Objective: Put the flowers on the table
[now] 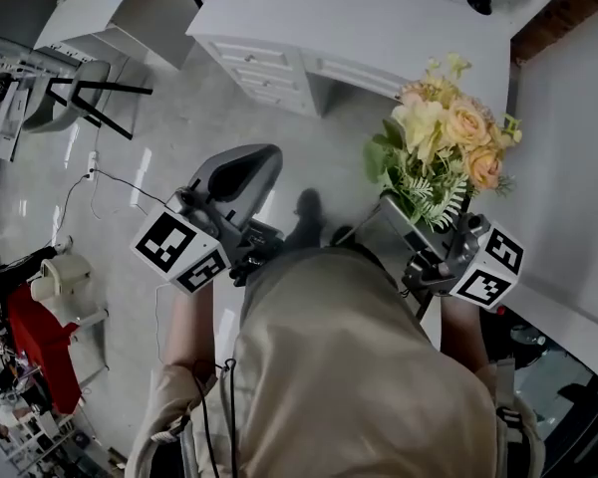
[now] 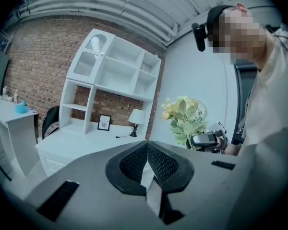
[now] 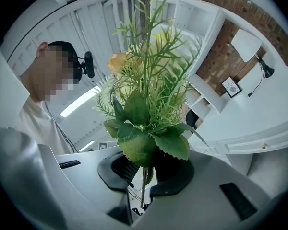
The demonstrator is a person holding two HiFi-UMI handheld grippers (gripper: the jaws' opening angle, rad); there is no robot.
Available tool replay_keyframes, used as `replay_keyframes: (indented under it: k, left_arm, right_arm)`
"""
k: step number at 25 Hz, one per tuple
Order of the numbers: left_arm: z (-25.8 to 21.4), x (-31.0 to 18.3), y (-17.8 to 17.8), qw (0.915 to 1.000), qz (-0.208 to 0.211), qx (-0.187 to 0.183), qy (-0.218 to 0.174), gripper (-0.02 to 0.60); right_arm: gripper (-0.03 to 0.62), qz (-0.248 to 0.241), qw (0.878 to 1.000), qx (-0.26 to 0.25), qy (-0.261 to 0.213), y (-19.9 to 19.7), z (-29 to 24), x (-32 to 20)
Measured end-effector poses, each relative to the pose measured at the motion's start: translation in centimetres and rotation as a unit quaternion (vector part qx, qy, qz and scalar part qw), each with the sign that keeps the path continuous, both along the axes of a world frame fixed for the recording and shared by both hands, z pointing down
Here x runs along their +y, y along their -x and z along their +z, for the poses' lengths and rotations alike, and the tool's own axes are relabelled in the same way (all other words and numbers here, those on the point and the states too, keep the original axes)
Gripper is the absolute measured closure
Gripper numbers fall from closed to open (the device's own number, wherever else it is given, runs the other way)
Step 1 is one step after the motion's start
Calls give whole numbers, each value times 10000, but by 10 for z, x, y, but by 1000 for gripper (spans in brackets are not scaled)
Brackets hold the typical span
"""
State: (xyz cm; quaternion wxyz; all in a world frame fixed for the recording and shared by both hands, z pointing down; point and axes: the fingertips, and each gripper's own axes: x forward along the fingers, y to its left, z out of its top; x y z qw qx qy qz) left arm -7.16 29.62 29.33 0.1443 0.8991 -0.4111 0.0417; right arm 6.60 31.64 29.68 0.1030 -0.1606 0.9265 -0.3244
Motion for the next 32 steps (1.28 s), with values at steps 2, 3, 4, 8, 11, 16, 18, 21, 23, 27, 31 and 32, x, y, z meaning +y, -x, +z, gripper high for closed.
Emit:
replay_keyframes:
  k: [2, 3, 4, 8, 11, 16, 18, 21, 23, 27, 31, 32]
  left_arm:
    - [1, -3, 1, 10000, 40, 37, -1, 572]
    - [2, -6, 1, 10000, 68, 59, 5, 572]
    - [3, -8, 1, 9999, 96, 69, 9, 572]
    - [11, -19, 5, 9997, 205, 106, 41, 572]
    - [20, -24, 11, 9994, 279, 174, 86, 572]
    - [34, -45, 22, 9991, 339, 162, 174, 572]
    - [35, -52, 25, 9990, 354, 163, 205, 572]
    - [33, -58, 26, 9985, 483, 176, 182, 572]
    - [34, -63, 29, 9981, 554, 201, 166, 572]
    - [45, -72, 40, 9972, 666, 216, 271, 572]
    - [48, -84, 49, 9963, 729, 369, 271, 572]
    - [48, -86, 50, 9960, 750, 409, 259, 572]
  right_arm:
    - [528, 57, 9999, 88, 61, 0, 3, -1]
    - [528, 78, 9998, 133, 85, 0, 4, -3]
    - [528, 91, 9998, 172, 102, 2, 4, -5]
    - [528, 96, 9995, 283, 112, 14, 5, -16]
    - [528, 94, 9991, 397, 91, 25, 9, -25]
    - [528, 81, 9990, 441, 53, 39, 15, -45]
    - [528, 150, 9986, 509, 52, 41, 14, -49]
    - [528, 287, 9978, 600, 35, 41, 11, -53]
    - [528, 368, 9979, 542, 15, 42, 7, -57]
    - [528, 567, 9973, 456, -64, 46, -6, -67]
    - [528, 606, 9956, 694, -190, 57, -9, -72]
    - [528, 569, 9947, 813, -266, 62, -9, -72]
